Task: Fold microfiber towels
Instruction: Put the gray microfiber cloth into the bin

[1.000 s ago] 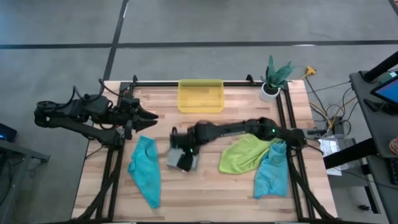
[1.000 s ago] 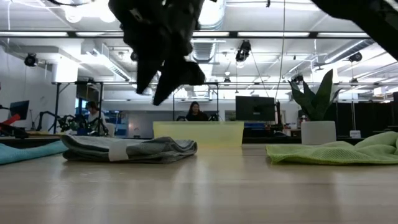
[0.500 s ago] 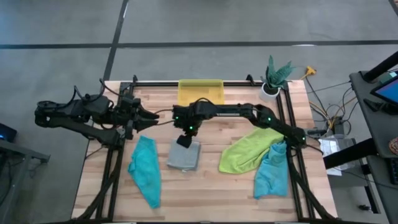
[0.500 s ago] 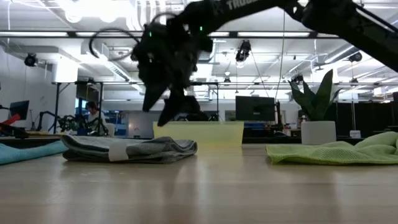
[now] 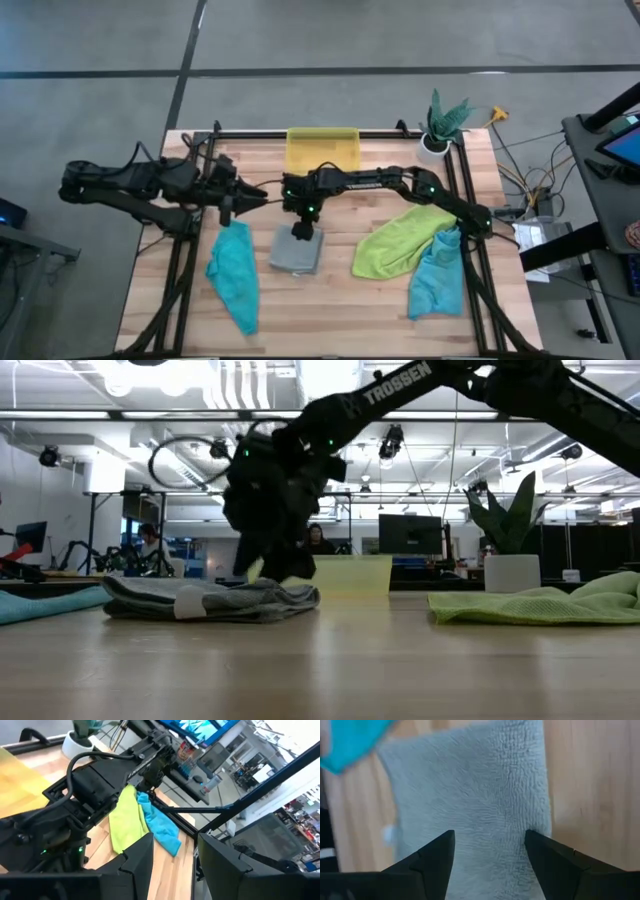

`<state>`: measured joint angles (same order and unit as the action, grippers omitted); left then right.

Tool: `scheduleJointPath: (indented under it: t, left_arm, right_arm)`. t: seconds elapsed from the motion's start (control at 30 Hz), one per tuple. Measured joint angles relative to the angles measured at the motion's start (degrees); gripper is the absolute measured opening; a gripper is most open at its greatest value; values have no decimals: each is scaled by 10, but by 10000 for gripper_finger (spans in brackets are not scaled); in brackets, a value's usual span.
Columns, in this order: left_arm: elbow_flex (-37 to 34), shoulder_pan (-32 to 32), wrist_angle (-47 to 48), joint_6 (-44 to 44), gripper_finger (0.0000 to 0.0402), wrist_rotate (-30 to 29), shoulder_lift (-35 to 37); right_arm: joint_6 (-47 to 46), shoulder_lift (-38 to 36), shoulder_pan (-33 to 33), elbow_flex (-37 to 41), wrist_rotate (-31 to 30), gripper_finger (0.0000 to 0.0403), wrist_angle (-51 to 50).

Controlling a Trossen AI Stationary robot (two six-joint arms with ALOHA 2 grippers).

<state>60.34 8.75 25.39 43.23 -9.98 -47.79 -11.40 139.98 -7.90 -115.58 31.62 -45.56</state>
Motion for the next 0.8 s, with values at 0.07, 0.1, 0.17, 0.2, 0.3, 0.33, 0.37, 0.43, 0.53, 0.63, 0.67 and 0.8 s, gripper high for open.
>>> scheduleJointPath:
  t: [0.07, 0.1, 0.17, 0.2, 0.3, 0.33, 0.37, 0.43, 0.53, 0.63, 0.67, 0.8]
  left_arm:
    - [0, 0, 0, 7, 140, 0, -8]
    - [0, 0, 0, 13, 140, 0, -11]
    - [0, 0, -1, 15, 140, 0, -17]
    - [0, 0, -6, 16, 140, 0, -19]
    - [0, 0, -9, 29, 140, 0, -21]
    - [0, 0, -9, 30, 140, 0, -21]
    - [0, 0, -9, 30, 140, 0, -21]
    - [0, 0, -9, 31, 140, 0, -21]
    - [0, 0, -9, 40, 140, 0, -20]
    - [0, 0, -9, 47, 140, -1, -19]
    - [0, 0, -9, 49, 140, -1, -19]
    - [0, 0, -9, 56, 140, -1, -19]
  right_arm:
    - [5, -1, 0, 12, 1, 233, 9]
    - [7, -1, 0, 15, 1, 231, 11]
    - [12, -1, 0, 17, 3, 229, 12]
    - [15, -1, 0, 16, 3, 228, 12]
    - [24, -1, 0, 6, 0, 228, 7]
    - [25, -1, 0, 1, -2, 228, 8]
    - [25, -1, -1, -3, -2, 228, 9]
    - [27, -1, -3, -9, 1, 228, 12]
    - [43, -1, -4, -9, 0, 227, 10]
    - [49, -1, -4, -11, -10, 223, 9]
    - [51, -4, -4, -12, -19, 222, 10]
    - [59, -16, -5, -19, -66, 219, 17]
